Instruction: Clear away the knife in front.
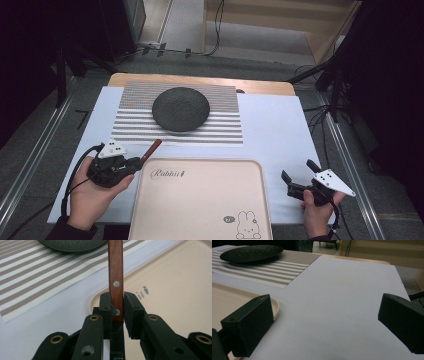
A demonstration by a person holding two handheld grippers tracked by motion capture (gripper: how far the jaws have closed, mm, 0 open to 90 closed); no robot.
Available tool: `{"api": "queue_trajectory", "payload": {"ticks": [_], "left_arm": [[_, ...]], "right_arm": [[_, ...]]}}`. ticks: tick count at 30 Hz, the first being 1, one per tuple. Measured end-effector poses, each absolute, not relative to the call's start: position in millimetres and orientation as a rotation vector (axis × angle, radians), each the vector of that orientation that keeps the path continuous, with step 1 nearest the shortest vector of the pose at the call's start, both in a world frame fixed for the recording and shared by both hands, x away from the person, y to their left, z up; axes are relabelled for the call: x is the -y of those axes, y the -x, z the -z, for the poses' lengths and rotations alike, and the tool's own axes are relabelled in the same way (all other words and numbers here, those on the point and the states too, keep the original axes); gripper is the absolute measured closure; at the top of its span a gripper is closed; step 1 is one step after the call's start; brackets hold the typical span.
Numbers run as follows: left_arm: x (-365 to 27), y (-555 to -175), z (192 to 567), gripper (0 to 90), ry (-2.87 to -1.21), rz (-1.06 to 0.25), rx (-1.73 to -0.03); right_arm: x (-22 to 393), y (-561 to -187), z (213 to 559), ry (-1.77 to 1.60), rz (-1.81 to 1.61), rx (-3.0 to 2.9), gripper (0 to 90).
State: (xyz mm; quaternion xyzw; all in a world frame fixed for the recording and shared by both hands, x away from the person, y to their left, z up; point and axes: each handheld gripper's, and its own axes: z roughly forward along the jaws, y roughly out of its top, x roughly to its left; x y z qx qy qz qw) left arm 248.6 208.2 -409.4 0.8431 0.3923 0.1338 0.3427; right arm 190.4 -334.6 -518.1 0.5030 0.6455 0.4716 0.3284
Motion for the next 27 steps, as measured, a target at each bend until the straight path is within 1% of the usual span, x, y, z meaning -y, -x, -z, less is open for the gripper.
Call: {"api": "queue_trajectory", "payload": {"ticks": [11, 27], "left_arm": [[-201.8, -222.6, 422.0, 77.3, -2.164, -0.311, -1.013], [-190.2, -206.7, 446.8, 77.3, -2.138, -0.201, -1.044]], "right_arm": [[334.3, -190.6, 518.1, -1.319, -1.232, -1.689, 0.0], [334.2, -190.9, 518.2, -1.32, -1.223, -1.691, 0.0]]}}
